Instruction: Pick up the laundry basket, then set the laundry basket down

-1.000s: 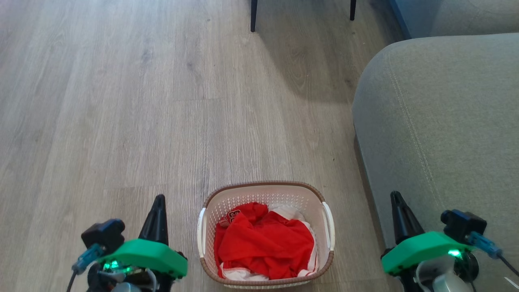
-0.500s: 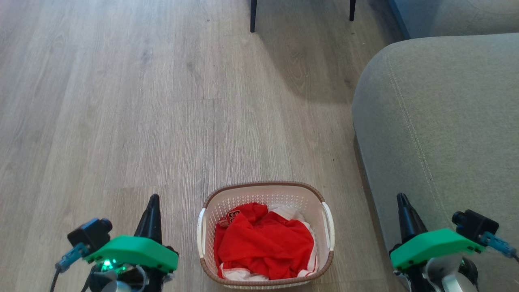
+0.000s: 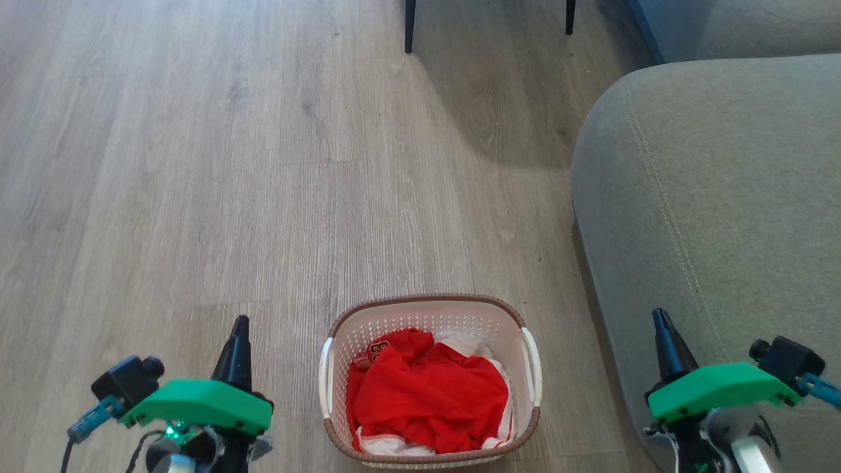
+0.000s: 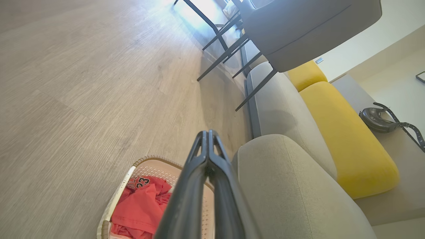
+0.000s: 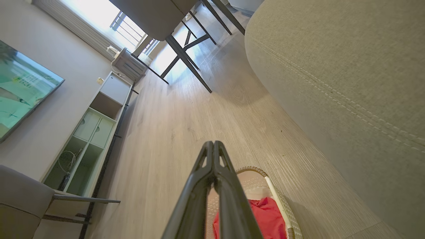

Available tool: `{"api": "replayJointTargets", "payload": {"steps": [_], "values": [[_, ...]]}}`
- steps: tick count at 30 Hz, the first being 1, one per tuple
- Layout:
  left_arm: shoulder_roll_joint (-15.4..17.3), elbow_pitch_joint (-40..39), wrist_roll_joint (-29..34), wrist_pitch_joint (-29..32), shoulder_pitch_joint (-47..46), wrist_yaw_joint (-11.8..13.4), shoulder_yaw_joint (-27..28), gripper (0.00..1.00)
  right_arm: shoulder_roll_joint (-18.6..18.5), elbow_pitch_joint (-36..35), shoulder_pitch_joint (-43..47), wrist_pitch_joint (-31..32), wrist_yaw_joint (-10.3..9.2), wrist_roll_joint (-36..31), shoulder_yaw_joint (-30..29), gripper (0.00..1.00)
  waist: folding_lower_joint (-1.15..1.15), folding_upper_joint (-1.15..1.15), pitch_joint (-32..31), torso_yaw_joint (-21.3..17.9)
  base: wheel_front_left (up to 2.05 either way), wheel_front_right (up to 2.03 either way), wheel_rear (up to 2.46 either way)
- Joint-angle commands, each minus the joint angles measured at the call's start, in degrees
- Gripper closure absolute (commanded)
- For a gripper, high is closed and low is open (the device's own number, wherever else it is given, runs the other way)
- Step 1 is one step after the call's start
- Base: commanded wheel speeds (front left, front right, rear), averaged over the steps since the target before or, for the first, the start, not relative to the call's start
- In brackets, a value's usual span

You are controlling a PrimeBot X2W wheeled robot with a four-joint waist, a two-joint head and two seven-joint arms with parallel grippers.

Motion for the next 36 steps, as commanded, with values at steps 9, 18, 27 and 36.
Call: {"api": "replayJointTargets", "payload": {"steps": [9,18,27,36], "values": [[0.9,-1.1,-6.7,1.7,-4.0,-1.4,2.9,1.0,-1.0,-1.4,-3.0,1.6,0.21,6.8,-1.0,1.0,0.0,0.0,0.0,-0.1,0.0,0.0,0.0],[0.9,-0.7,-11.6,3.0,-4.3,-2.1,4.1,1.0,-1.0,-1.2,-3.2,2.8,0.24,11.7,-1.9,1.0,0.0,0.0,-0.1,-0.1,0.0,0.0,0.0],[1.0,-0.3,-17.0,4.4,-4.7,-2.8,5.6,1.0,-1.0,-1.0,-3.5,4.3,0.27,17.2,-3.0,1.0,0.0,0.0,-0.1,-0.1,0.0,0.0,0.0],[1.0,0.1,-22.4,5.9,-5.1,-3.6,7.2,1.0,-1.0,-0.7,-3.9,5.8,0.3,22.7,-4.1,1.0,0.0,0.0,-0.2,-0.2,0.0,0.0,0.0]]}}
